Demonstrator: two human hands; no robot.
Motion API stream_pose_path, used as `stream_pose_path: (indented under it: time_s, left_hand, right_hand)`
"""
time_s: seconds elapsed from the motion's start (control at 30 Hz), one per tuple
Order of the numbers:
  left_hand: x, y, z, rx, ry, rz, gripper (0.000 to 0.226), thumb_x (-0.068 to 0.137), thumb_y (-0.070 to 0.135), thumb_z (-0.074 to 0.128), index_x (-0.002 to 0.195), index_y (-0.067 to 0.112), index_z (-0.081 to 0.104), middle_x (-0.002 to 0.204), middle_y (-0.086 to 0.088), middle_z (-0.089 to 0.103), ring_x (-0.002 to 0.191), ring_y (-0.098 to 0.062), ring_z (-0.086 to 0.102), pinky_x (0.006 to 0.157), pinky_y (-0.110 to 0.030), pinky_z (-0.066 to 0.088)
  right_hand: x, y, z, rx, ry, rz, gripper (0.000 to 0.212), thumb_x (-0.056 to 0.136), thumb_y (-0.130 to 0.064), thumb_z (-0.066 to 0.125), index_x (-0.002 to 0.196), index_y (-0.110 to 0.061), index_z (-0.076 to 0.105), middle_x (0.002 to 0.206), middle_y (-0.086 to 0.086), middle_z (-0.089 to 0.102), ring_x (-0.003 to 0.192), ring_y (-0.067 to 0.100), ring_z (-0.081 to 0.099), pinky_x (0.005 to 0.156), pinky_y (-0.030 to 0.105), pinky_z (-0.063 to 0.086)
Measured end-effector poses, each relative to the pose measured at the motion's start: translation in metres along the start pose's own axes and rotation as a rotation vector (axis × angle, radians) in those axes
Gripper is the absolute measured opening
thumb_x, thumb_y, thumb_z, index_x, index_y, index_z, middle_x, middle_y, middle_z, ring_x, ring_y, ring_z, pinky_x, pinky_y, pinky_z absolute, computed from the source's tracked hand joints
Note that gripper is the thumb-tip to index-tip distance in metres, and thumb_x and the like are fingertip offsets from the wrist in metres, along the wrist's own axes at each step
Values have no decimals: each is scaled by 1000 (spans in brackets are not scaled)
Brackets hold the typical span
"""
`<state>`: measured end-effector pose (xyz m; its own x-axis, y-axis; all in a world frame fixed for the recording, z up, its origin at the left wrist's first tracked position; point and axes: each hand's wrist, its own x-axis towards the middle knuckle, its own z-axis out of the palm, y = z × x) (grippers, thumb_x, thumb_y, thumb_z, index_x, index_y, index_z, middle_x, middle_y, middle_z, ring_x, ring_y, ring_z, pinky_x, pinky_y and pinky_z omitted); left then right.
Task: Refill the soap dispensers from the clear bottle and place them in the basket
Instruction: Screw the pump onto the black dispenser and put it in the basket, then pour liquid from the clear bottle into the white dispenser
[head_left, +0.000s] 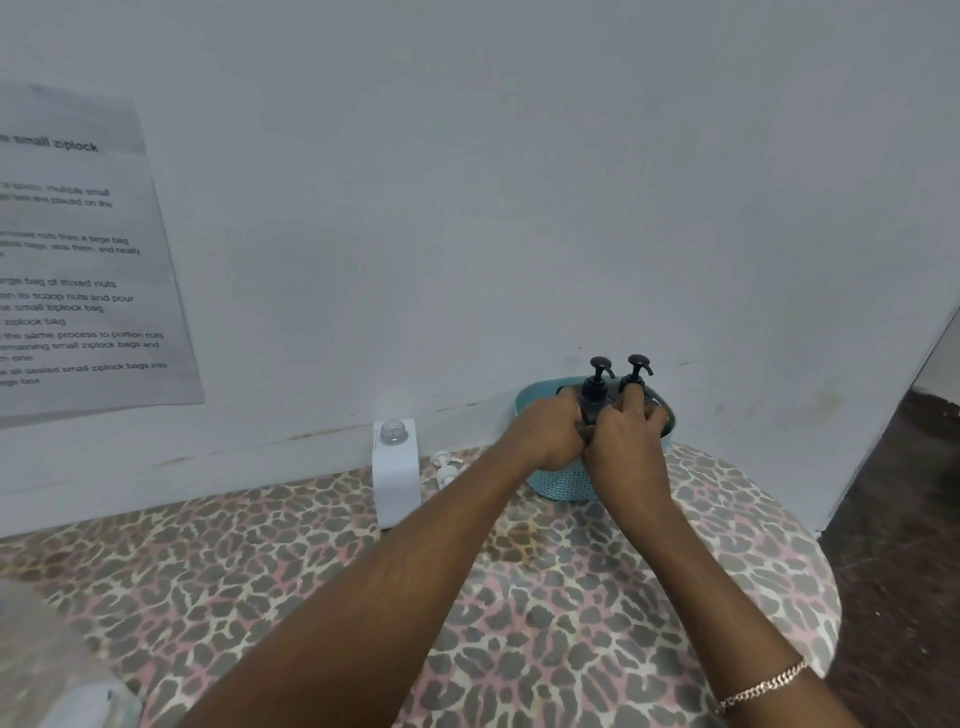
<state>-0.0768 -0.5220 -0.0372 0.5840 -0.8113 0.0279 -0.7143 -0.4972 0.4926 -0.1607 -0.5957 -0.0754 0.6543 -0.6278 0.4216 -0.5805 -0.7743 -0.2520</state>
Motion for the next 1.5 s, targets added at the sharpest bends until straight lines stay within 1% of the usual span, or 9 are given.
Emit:
stream_pose_path:
  time_s: [0.17, 0.33, 0.5, 0.6, 0.8, 0.97, 1.17, 1.27, 1.5]
  left_hand:
    - [-15, -1, 2, -203, 139, -28, 9, 96, 0, 61, 104, 2, 64, 98, -16, 73, 92, -32, 70, 86, -47, 59]
    - [-34, -6, 1, -355, 294, 18, 19, 95, 3, 67, 113, 8, 68, 106, -5, 72, 97, -19, 70, 93, -36, 59]
    - [-71, -14, -7, -403, 444, 34, 19, 97, 11, 69, 116, 9, 68, 111, -2, 72, 100, -13, 68, 93, -27, 56]
    - [-107, -24, -12, -396, 521, 45, 19, 99, 11, 65, 118, 10, 68, 115, -2, 72, 105, -12, 67, 94, -20, 54]
    - [-176, -52, -20, -396, 617, 33, 21, 101, 8, 63, 121, 14, 64, 117, 5, 69, 112, -6, 65, 95, -19, 57]
    - [-226, -72, -33, -370, 701, -3, 28, 100, 7, 62, 127, 13, 62, 119, 5, 68, 110, -4, 66, 86, -6, 51]
    - [-275, -93, -42, -327, 773, -67, 28, 101, 9, 61, 129, 14, 62, 122, 0, 70, 110, -7, 67, 87, -8, 53]
    - [-296, -100, -42, -328, 789, -93, 29, 101, 9, 62, 129, 15, 61, 123, 2, 69, 110, -6, 67, 88, -7, 52]
    - [-339, -114, -40, -323, 847, -143, 37, 102, 12, 62, 138, 18, 58, 126, 5, 67, 112, -4, 65, 91, -10, 52]
  right_hand:
    - [-2, 2, 4, 135, 47, 7, 14, 91, 1, 60, 98, -6, 70, 130, 19, 52, 113, 39, 48, 89, 36, 34]
    - [-17, -6, -10, 347, 149, -23, 30, 93, 5, 63, 122, 6, 67, 128, 22, 53, 112, 41, 55, 91, 46, 53]
    - [-36, -25, -20, 505, 217, -99, 35, 95, 2, 63, 130, 3, 64, 130, 18, 55, 115, 36, 59, 98, 47, 54]
    - [-54, -41, -25, 562, 238, -139, 35, 97, -2, 64, 131, 3, 62, 129, 16, 56, 115, 31, 60, 98, 38, 51]
    - [-87, -86, -24, 660, 128, -175, 41, 101, -17, 64, 138, -1, 59, 132, 12, 56, 115, 23, 59, 91, 24, 41]
    - [-105, -130, -8, 752, -38, -165, 53, 98, -28, 68, 144, -4, 54, 134, 10, 56, 118, 25, 61, 96, 31, 48]
    - [-111, -177, 6, 758, -151, -67, 64, 89, -46, 75, 135, -11, 49, 124, 8, 54, 103, 23, 56, 77, 31, 38]
    - [-110, -187, 14, 768, -174, -1, 71, 85, -44, 79, 137, -10, 46, 126, 9, 58, 109, 27, 58, 78, 32, 39]
    - [-121, -188, 16, 734, -170, -6, 55, 91, -33, 73, 132, -4, 51, 122, 15, 66, 103, 32, 65, 75, 35, 49]
